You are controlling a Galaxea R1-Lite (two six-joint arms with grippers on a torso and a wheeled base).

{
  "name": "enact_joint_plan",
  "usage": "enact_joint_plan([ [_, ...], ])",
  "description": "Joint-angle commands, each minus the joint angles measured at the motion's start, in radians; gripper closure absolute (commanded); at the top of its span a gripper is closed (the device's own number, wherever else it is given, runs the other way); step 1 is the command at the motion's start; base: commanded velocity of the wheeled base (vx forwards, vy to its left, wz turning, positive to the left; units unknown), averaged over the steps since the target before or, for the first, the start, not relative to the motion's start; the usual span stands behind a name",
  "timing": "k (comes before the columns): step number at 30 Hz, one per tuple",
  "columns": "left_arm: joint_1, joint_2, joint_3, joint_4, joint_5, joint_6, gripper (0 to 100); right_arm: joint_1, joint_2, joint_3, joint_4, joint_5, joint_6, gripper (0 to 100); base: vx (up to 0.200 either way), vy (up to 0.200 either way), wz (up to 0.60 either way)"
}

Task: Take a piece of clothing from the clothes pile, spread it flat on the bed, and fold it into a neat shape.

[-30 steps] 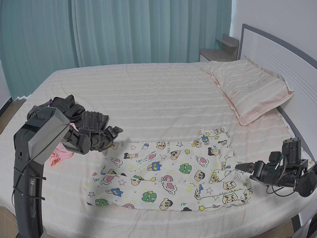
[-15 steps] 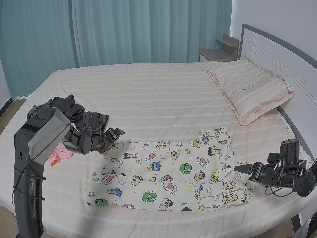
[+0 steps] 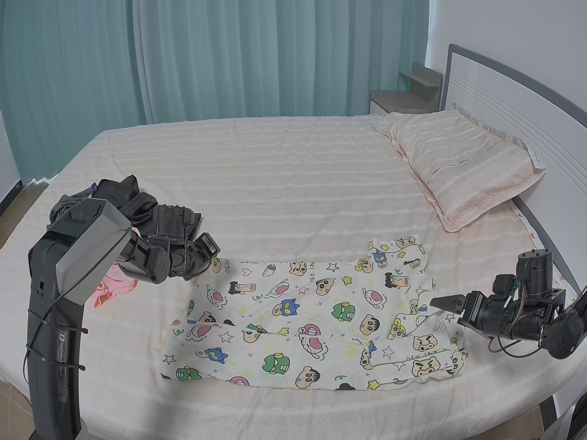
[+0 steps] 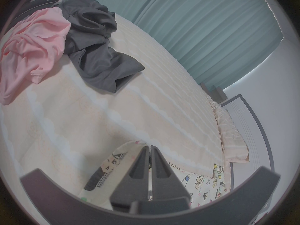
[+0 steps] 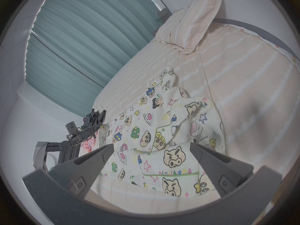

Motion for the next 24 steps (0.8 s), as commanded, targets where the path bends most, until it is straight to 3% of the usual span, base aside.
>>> enact_joint_plan([
  [1, 0.009, 0.014, -0.022, -0.003, 0.003, -0.002, 100, 0.000, 0.001, -0.026, 0.000, -0.001, -0.002, 0, 0.000, 0.000, 0.00],
  [11, 0.026, 0.028, -0.070, -0.006, 0.009, -0.035, 100, -0.009, 0.044, -0.138, 0.014, -0.037, -0.010, 0, 0.000, 0.000, 0.00],
  [24, 0.035, 0.094, -0.149, -0.075, 0.058, -0.041, 100, -0.045, 0.271, -0.417, 0.019, -0.040, -0.036, 0, 0.000, 0.000, 0.00],
])
